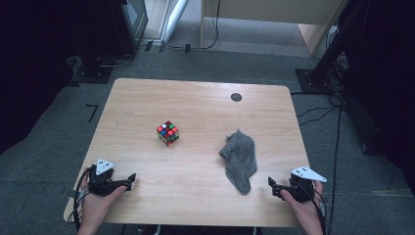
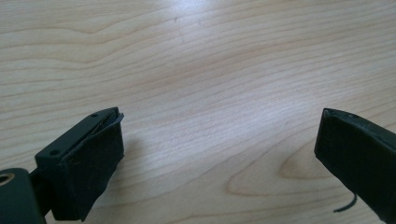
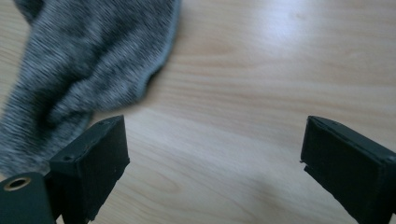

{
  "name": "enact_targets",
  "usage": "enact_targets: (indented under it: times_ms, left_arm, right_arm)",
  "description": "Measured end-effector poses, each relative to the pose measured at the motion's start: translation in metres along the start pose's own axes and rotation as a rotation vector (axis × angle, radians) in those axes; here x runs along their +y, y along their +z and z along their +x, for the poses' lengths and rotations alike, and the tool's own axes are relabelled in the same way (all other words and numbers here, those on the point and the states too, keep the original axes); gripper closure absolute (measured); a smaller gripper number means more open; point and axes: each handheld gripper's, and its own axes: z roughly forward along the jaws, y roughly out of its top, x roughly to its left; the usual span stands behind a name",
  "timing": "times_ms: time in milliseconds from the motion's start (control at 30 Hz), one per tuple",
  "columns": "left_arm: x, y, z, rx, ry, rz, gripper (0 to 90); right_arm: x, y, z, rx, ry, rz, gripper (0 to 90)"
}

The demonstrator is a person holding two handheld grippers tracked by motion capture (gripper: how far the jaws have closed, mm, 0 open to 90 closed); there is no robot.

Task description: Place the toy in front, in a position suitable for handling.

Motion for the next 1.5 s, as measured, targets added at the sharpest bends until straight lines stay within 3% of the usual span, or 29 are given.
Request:
enact_targets:
  times_ms: [333,467,700,833,1067,1233,1500]
  left_arm:
    - [0.025,0.012,-0.022,-0.062,0.046,-0.027,1.6]
    - [0.035,0.018,-0.026,-0.092,0.037,-0.036,1.6]
    - [0.052,0.030,-0.036,-0.128,0.074,-0.042,1.6]
    - [0.065,0.041,-0.039,-0.168,0.053,-0.053,1.7]
    - [0.082,0.066,-0.051,-0.152,0.085,-0.073,5.4]
    - [0.090,0.085,-0.052,-0.130,0.104,-0.052,6.1]
    - [0.105,0.103,-0.052,-0.113,0.096,-0.027,7.4]
  right_arm:
    - [0.021,-0.004,0.025,0.053,-0.025,-0.046,7.4]
    - [0.027,-0.001,0.031,0.059,-0.032,-0.048,7.6]
    - [0.040,0.010,0.047,0.088,-0.059,-0.051,7.7]
    - [0.045,0.018,0.058,0.108,-0.085,-0.046,7.8]
    - [0.046,0.027,0.067,0.130,-0.107,-0.028,10.5]
    - [0.045,0.030,0.069,0.136,-0.111,-0.023,11.9]
    - [0.040,0.037,0.069,0.149,-0.100,0.003,12.0]
